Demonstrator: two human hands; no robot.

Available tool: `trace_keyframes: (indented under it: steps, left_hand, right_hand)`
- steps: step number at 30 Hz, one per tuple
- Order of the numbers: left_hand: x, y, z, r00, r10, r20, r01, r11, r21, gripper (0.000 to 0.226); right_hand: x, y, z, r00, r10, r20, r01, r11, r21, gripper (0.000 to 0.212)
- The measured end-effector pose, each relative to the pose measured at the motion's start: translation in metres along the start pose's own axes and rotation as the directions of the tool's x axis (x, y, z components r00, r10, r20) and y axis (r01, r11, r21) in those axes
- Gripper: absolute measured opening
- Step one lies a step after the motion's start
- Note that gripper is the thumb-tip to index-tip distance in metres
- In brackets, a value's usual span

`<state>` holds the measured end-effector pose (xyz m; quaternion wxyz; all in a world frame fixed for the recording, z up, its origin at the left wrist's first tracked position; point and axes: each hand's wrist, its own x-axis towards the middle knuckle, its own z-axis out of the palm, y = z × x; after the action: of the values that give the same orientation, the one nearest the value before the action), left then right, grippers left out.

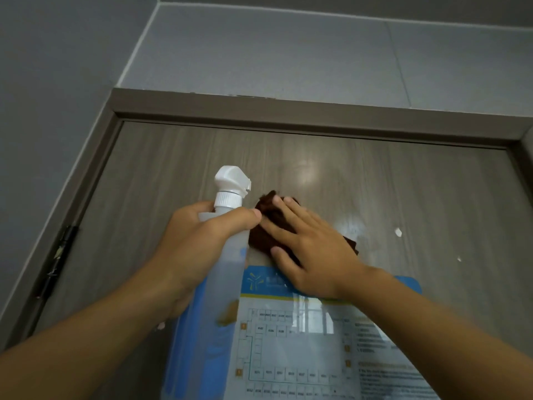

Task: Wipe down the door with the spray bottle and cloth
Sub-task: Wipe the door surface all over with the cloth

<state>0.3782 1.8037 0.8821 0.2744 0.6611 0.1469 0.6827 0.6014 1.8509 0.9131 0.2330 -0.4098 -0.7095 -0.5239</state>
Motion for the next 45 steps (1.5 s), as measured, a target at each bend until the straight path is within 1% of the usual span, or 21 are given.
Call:
trace_keyframes:
  steps: [2, 4, 7, 10, 12, 13, 15, 17, 19, 21, 23, 26, 30, 32, 34, 36, 38, 40, 41, 43, 45]
  left_hand:
    - [0.000, -0.001, 0.003, 1.000, -0.004, 0.005, 0.004, 1.000, 0.000, 0.022]
    - [-0.001, -0.003, 0.005, 1.000, -0.013, 0.020, 0.013, 1.000, 0.000, 0.024]
    - [-0.001, -0.004, 0.008, 1.000, -0.012, 0.026, 0.011, 0.999, 0.038, 0.032]
    - [0.002, -0.004, 0.010, 0.999, 0.000, 0.037, -0.002, 0.999, 0.040, 0.029]
    - [0.005, -0.004, 0.011, 1.000, 0.013, 0.029, -0.015, 0.999, 0.040, 0.027]
    - [0.006, -0.003, 0.012, 1.000, 0.015, 0.018, -0.016, 0.999, 0.039, 0.027]
    - [0.007, -0.003, 0.014, 1.000, 0.013, 0.008, -0.013, 1.000, 0.010, 0.023]
    - [0.006, -0.003, 0.017, 1.000, 0.008, 0.020, -0.008, 1.000, -0.020, 0.020]
    - [0.004, -0.002, 0.019, 0.999, 0.005, 0.033, -0.005, 1.000, -0.025, 0.020]
    - [0.002, 0.000, 0.022, 0.999, 0.002, 0.036, -0.001, 0.999, -0.035, 0.017]
    - [0.003, 0.001, 0.021, 0.999, 0.010, 0.031, -0.009, 1.000, -0.023, 0.021]
    - [-0.001, 0.002, 0.020, 1.000, 0.011, 0.020, -0.010, 1.000, -0.007, 0.026]
    - [-0.007, 0.000, 0.014, 1.000, 0.009, 0.014, -0.010, 1.000, 0.024, 0.029]
    - [-0.010, -0.001, 0.016, 1.000, 0.012, 0.012, -0.012, 0.999, 0.033, 0.039]
    - [-0.014, 0.000, 0.020, 1.000, 0.010, -0.010, -0.009, 0.999, 0.032, 0.042]
    - [-0.016, -0.001, 0.025, 0.999, 0.017, -0.041, -0.016, 1.000, 0.020, 0.028]
    - [-0.019, -0.002, 0.028, 0.997, 0.018, -0.077, -0.017, 1.000, 0.009, 0.021]
    - [-0.021, -0.003, 0.028, 0.996, 0.024, -0.089, -0.024, 1.000, 0.001, 0.018]
    - [-0.023, -0.003, 0.027, 0.995, 0.025, -0.091, -0.025, 1.000, 0.000, 0.017]
    - [-0.028, -0.004, 0.024, 0.994, 0.030, -0.100, -0.030, 1.000, 0.006, 0.015]
    - [-0.030, -0.005, 0.017, 0.992, 0.033, -0.122, -0.029, 0.999, 0.037, 0.017]
  right_hand:
    - [-0.016, 0.012, -0.001, 0.999, 0.050, -0.007, -0.050, 0.998, -0.028, 0.063]
    - [-0.019, 0.029, -0.007, 0.979, 0.195, -0.053, -0.197, 0.980, -0.040, 0.065]
    - [-0.005, 0.053, -0.016, 0.880, 0.463, -0.105, -0.461, 0.886, 0.039, 0.063]
    - [0.029, 0.051, -0.017, 0.790, 0.593, -0.155, -0.580, 0.805, 0.124, 0.064]
    - [0.049, 0.034, -0.014, 0.797, 0.578, -0.172, -0.562, 0.816, 0.137, 0.065]
    - [0.054, 0.023, -0.011, 0.831, 0.527, -0.175, -0.513, 0.850, 0.124, 0.064]
    - [0.049, 0.003, -0.002, 0.925, 0.335, -0.182, -0.326, 0.942, 0.073, 0.064]
    - [0.029, -0.009, 0.006, 0.982, 0.118, -0.145, -0.114, 0.993, 0.032, 0.062]
    - [0.010, -0.008, 0.010, 0.998, -0.021, -0.064, 0.023, 0.999, 0.033, 0.060]
    - [-0.002, 0.003, 0.006, 0.997, -0.076, 0.009, 0.076, 0.997, 0.017, 0.061]
    - [-0.008, 0.015, -0.002, 0.998, -0.045, 0.036, 0.046, 0.999, -0.017, 0.062]
    - [-0.011, 0.035, -0.011, 0.988, 0.149, -0.025, -0.151, 0.987, -0.063, 0.066]
    - [0.019, 0.045, -0.018, 0.889, 0.449, -0.089, -0.448, 0.893, 0.039, 0.065]
    - [0.044, 0.043, -0.019, 0.842, 0.527, -0.113, -0.518, 0.849, 0.104, 0.065]
    - [0.066, 0.037, -0.020, 0.826, 0.545, -0.144, -0.533, 0.838, 0.115, 0.066]
    - [0.078, 0.025, -0.018, 0.884, 0.444, -0.146, -0.439, 0.896, 0.064, 0.066]
    - [0.073, 0.006, -0.008, 0.972, 0.209, -0.110, -0.211, 0.977, -0.004, 0.064]
    - [0.058, -0.009, 0.005, 0.996, -0.020, -0.089, 0.019, 1.000, -0.012, 0.060]
    - [0.049, -0.013, 0.009, 0.992, -0.090, -0.094, 0.091, 0.996, 0.006, 0.058]
    - [0.034, -0.010, 0.011, 0.986, -0.149, -0.069, 0.151, 0.988, 0.021, 0.057]
    - [0.024, 0.004, 0.006, 0.990, -0.138, -0.016, 0.138, 0.990, -0.009, 0.060]
